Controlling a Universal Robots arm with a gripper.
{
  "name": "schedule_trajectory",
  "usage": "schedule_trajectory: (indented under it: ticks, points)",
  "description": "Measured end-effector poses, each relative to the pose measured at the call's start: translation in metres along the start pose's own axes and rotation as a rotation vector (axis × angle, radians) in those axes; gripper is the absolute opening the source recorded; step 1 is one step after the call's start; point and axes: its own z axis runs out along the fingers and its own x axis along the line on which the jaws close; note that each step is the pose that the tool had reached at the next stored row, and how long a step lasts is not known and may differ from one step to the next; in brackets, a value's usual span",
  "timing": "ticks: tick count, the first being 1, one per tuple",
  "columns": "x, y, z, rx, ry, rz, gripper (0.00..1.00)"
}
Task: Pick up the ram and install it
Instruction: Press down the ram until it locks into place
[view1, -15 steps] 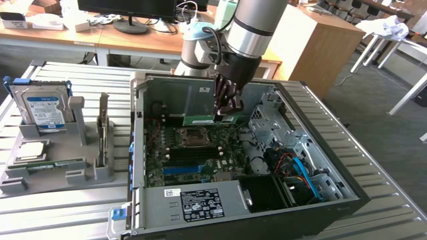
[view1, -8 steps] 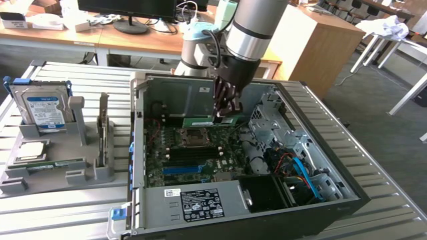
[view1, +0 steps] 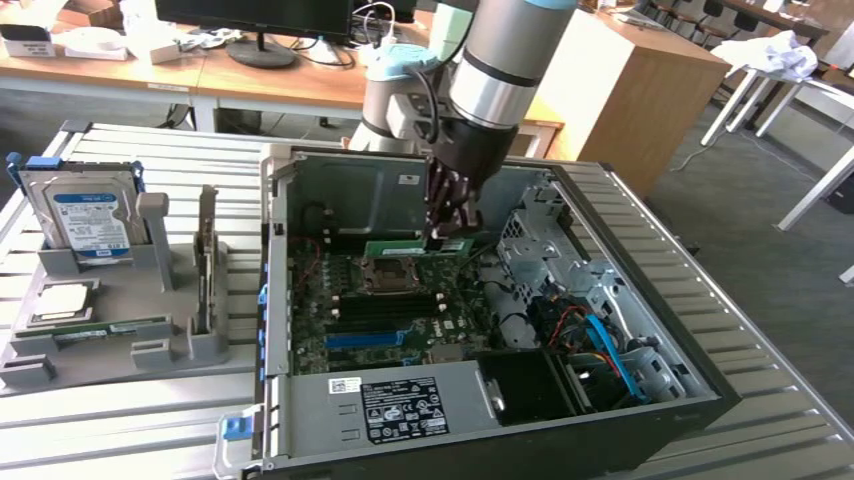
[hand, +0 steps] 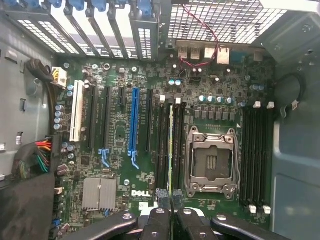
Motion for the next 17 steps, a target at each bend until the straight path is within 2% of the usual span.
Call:
schedule_trajectory:
  ticks: [17]
  points:
    - [0.000,-0.0006,0.0112,0.0000,-0.0001,0.000,0.12]
